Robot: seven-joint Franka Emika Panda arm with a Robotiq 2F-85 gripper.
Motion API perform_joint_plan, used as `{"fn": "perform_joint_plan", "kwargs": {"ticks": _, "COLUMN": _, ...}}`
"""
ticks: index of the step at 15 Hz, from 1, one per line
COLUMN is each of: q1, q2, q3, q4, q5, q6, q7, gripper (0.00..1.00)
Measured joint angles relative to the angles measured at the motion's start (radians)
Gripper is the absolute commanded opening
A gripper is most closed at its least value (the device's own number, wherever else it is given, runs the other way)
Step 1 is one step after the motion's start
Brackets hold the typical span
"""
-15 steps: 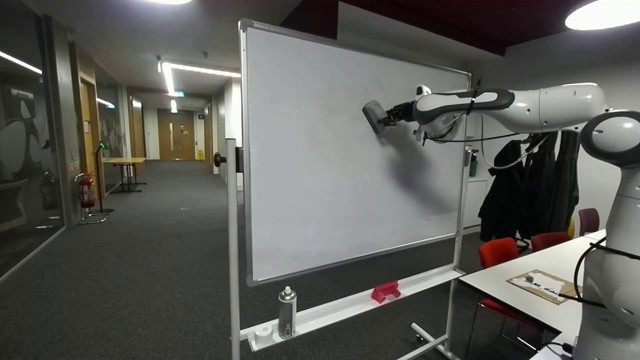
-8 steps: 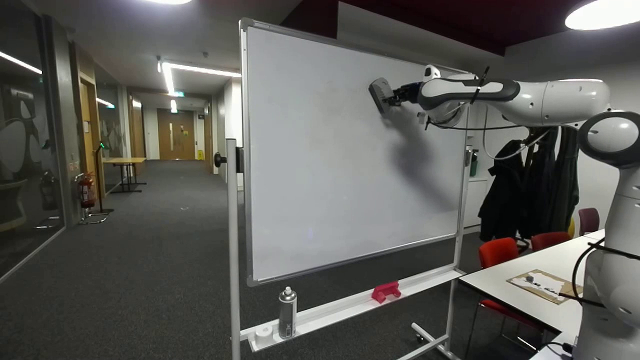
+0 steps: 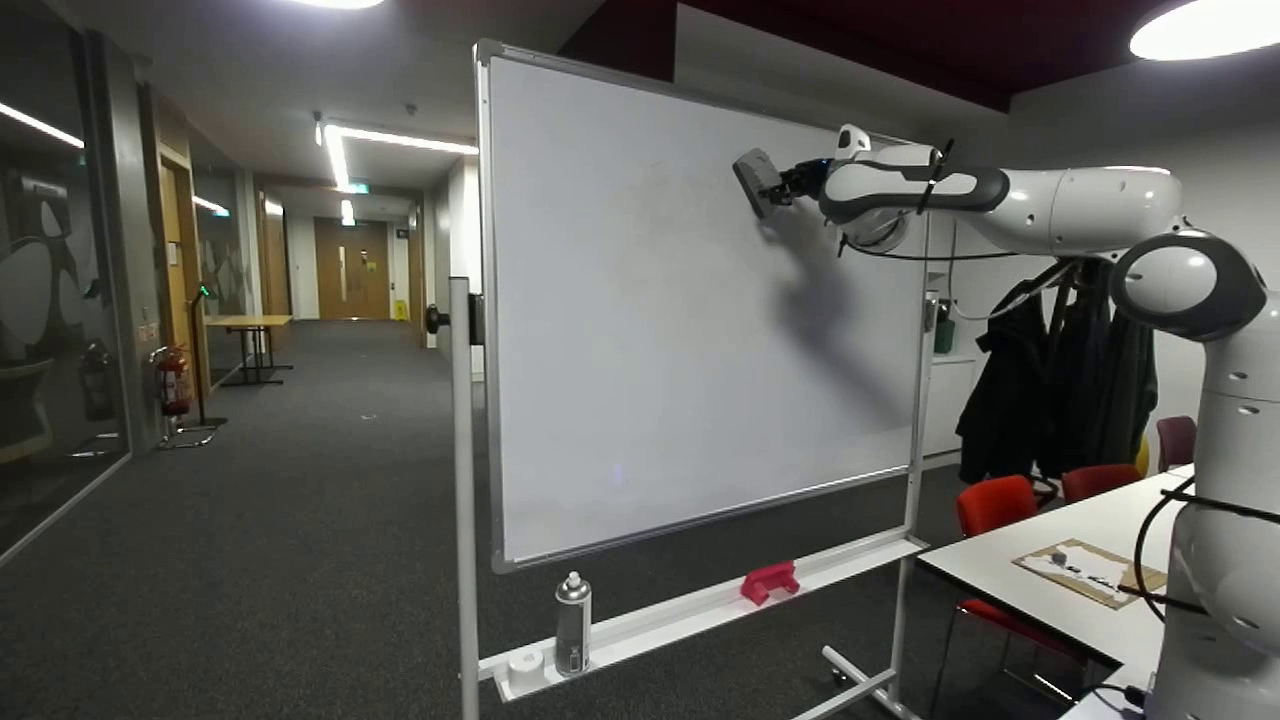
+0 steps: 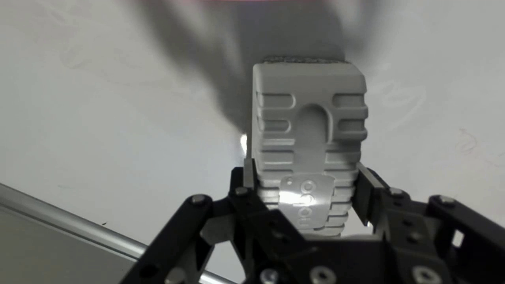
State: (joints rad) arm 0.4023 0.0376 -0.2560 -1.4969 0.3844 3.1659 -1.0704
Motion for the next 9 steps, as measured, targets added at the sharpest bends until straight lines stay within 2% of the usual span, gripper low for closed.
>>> {"fn": "perform_joint_plan", "kwargs": {"ticks": 9, "q1": 0.012, "q2": 0.048, "q3": -0.004, "q4": 0.01, "q5": -0.142, "q6": 0.059, "q7": 0.006, "gripper": 0.34}}
